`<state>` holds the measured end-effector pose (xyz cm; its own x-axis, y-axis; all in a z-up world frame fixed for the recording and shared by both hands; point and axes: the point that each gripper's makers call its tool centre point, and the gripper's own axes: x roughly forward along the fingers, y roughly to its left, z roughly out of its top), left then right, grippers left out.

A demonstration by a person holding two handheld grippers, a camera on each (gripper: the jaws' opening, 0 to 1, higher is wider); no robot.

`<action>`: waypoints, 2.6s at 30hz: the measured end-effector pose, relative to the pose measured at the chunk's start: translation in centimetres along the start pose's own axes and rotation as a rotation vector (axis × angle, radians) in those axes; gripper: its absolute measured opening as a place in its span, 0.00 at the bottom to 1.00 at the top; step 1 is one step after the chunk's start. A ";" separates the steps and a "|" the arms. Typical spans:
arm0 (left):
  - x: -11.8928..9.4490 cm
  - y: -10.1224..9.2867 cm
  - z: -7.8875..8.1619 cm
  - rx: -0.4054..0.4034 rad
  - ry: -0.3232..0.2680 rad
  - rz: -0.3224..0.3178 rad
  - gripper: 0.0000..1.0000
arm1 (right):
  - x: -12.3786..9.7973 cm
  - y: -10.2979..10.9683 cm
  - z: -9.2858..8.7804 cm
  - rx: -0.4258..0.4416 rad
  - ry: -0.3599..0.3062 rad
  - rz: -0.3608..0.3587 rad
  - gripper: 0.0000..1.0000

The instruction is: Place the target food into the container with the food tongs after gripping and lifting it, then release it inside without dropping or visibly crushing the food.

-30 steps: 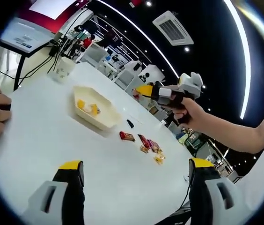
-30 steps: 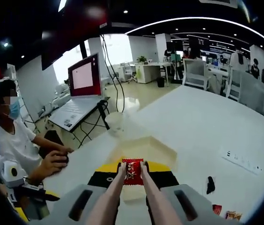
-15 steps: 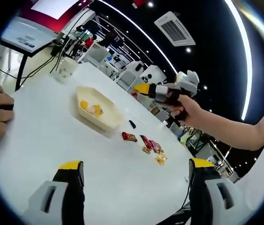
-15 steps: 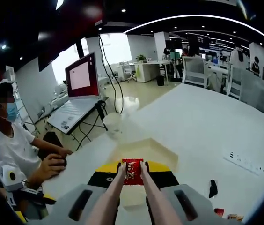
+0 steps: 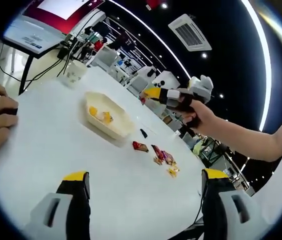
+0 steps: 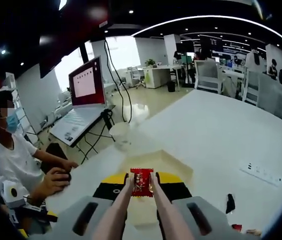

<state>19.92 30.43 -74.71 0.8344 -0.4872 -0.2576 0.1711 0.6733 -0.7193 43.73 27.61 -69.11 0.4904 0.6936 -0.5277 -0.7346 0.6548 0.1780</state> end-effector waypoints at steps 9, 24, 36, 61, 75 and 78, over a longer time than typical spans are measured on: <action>-0.1 0.1 0.0 -0.009 -0.008 0.001 0.93 | -0.1 -0.4 0.4 0.020 -0.017 -0.013 0.23; -0.1 -0.3 -0.5 -0.014 -0.001 -0.007 0.93 | -1.0 -0.3 -0.1 0.032 -0.014 -0.003 0.24; 0.0 -0.6 -0.7 -0.012 0.010 -0.016 0.93 | -2.2 -0.9 -1.7 0.043 -0.003 -0.002 0.24; 0.4 -0.7 -0.9 -0.005 0.038 -0.037 0.94 | -4.2 -3.0 -5.4 0.088 0.026 -0.067 0.25; 0.6 -0.7 -0.6 -0.007 0.028 -0.029 0.93 | -5.6 -4.8 -8.4 0.069 0.089 -0.083 0.25; 0.6 -0.7 -0.7 -0.010 0.028 -0.027 0.93 | -5.7 -5.1 -8.8 0.076 0.098 -0.086 0.25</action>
<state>19.93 29.27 -74.86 0.8144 -0.5207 -0.2562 0.1877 0.6541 -0.7327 40.53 17.64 -74.30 0.4992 0.6033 -0.6219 -0.6522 0.7341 0.1887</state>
